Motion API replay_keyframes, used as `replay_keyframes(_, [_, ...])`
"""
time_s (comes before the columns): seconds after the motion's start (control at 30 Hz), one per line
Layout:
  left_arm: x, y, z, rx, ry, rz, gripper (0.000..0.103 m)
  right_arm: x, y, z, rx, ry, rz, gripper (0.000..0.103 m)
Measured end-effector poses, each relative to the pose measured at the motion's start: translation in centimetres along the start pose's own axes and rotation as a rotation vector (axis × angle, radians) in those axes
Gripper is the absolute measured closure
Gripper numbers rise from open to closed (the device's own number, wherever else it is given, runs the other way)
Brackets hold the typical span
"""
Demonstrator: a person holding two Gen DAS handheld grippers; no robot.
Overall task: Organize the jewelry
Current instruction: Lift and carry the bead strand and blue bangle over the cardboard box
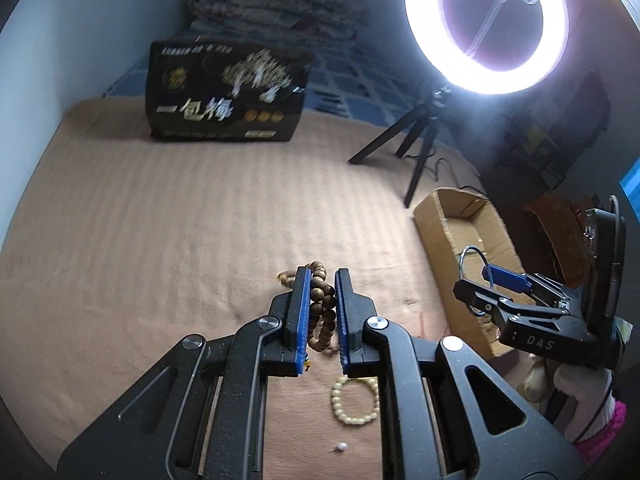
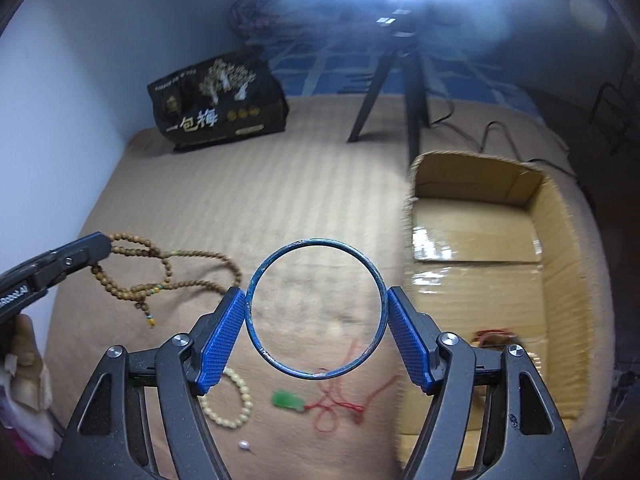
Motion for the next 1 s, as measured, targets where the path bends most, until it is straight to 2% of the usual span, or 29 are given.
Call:
replay_keyframes(0.5, [-2.9,-8.3,-2.3,0.089,-0.08,0.122,0.093,0.0,-6.8,-3.1,0.094,-0.055,0.048,0.032])
replay_keyframes(1.0, [-7.8,-18.3,-2.3,0.204,-0.139,0.229,0.093,0.7,-12.9,-3.7,0.143,-0.046,0.122,0.032])
Point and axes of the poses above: each gripper's, at about its wrist camera, not at the fingertips, and z roughly the way its jaws point, y to its left, x to its underside, the point moved 5 cm from there along z, roughly the way its jaws point, and after that the axes turned 11 degrees about x, right-handed, at the moved point
